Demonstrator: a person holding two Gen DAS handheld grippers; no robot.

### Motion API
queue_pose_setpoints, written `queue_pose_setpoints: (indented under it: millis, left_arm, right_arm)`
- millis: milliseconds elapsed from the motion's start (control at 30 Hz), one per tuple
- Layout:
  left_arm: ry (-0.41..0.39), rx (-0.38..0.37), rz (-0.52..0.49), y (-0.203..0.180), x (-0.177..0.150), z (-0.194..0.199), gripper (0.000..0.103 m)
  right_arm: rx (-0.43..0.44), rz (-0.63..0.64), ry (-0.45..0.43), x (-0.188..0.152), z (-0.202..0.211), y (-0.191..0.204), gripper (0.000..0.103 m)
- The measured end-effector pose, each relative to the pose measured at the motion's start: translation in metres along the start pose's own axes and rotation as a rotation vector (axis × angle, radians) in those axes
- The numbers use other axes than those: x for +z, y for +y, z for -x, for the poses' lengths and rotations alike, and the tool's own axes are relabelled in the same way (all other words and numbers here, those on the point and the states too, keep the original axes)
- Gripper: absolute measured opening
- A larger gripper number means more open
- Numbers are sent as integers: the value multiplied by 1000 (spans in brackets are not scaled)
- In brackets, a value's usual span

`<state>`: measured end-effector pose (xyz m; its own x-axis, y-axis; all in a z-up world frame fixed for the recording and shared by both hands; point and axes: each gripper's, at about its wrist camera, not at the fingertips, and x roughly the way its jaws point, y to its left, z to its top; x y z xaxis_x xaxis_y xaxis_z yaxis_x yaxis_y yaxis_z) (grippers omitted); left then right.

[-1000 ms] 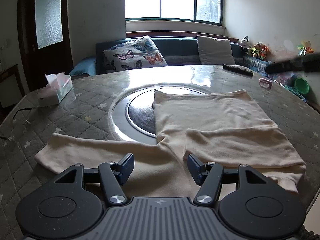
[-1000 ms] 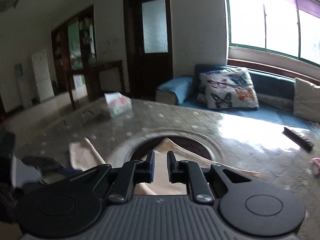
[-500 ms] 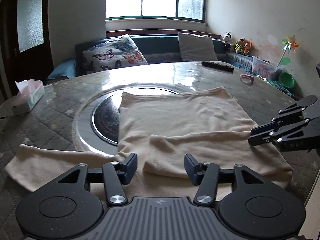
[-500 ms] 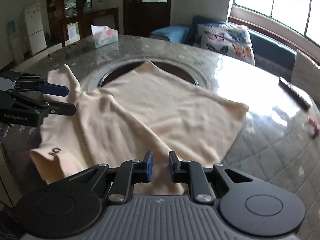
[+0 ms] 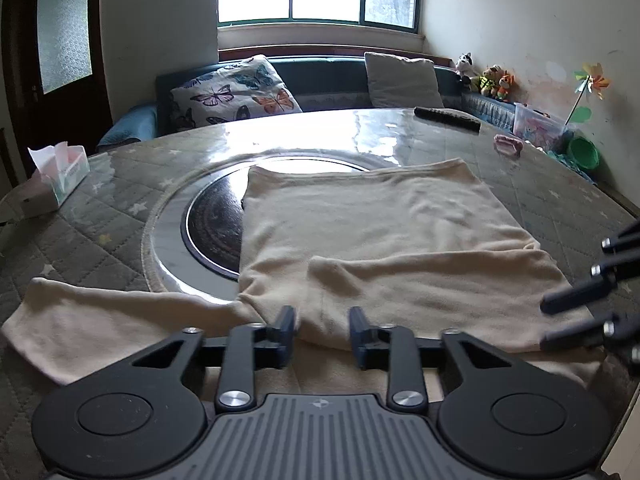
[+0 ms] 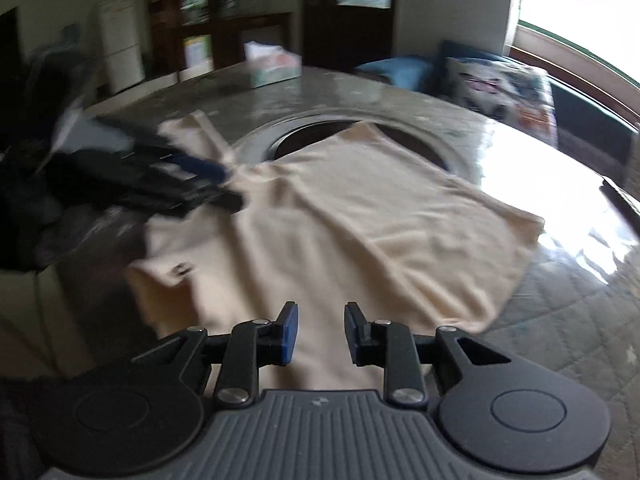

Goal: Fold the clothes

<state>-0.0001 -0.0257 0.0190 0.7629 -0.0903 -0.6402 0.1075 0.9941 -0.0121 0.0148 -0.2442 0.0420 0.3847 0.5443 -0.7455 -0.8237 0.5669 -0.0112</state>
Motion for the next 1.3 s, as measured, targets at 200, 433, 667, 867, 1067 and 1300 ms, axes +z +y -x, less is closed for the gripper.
queue_pose_setpoints:
  millis: [200,433,667,867,1067,1300]
  left_arm:
    - [-15,3,18,5,2,6,6]
    - [-84,-40,82,15,15,42,5]
    - [18,-28,80,21,-1,29,8]
    - [-1,22,85,38,-5,41,18]
    - [5,204,192,88,-6,43,39]
    - [33,359,316,149,-17,47,50]
  right_arm:
    - [-6,45,32,-12,-7,11,24]
    - [-35,71,-4,-11,6,13,2]
    - [9,94,-8,-15,15,14,2]
    - [57,93,13,-12,13,14,13]
    - [47,74,-36,12,5,10,13]
    - [74,82,-50,52,-41,26,16]
